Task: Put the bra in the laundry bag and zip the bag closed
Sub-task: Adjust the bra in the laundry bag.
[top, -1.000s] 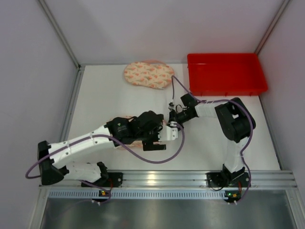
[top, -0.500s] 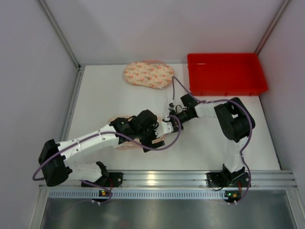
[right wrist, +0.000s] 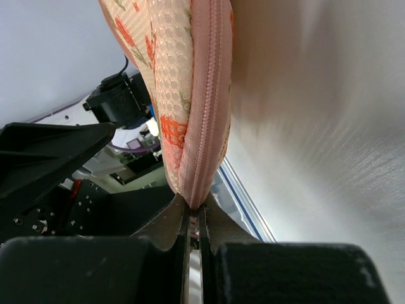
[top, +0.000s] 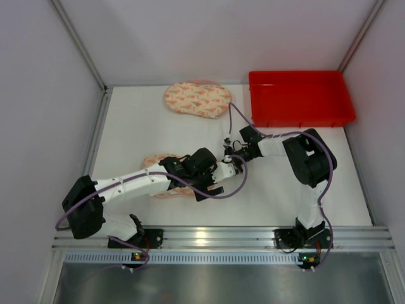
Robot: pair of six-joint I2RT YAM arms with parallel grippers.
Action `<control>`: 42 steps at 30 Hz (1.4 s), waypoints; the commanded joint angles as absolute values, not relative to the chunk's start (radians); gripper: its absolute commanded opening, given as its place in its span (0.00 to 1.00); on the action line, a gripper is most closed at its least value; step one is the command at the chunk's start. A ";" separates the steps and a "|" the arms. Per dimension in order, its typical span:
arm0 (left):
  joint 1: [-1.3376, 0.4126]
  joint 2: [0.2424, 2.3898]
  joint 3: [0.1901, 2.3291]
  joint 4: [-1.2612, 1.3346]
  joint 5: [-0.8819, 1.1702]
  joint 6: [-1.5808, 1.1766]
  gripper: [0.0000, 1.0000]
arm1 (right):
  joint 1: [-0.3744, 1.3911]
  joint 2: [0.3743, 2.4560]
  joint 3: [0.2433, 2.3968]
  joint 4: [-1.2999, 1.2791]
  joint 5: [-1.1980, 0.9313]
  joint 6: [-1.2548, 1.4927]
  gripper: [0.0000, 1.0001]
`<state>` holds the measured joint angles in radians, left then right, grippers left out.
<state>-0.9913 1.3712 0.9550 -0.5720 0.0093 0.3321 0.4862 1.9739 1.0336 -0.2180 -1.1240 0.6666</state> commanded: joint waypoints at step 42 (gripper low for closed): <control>-1.020 1.414 0.951 -0.474 -0.112 0.394 0.95 | 0.495 1.985 1.026 -0.196 -1.181 0.647 0.00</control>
<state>-1.0279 1.4185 0.9203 -0.4904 -0.0708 0.3771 0.4862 1.9751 1.0206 -0.1951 -1.1534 0.6720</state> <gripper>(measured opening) 0.953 0.024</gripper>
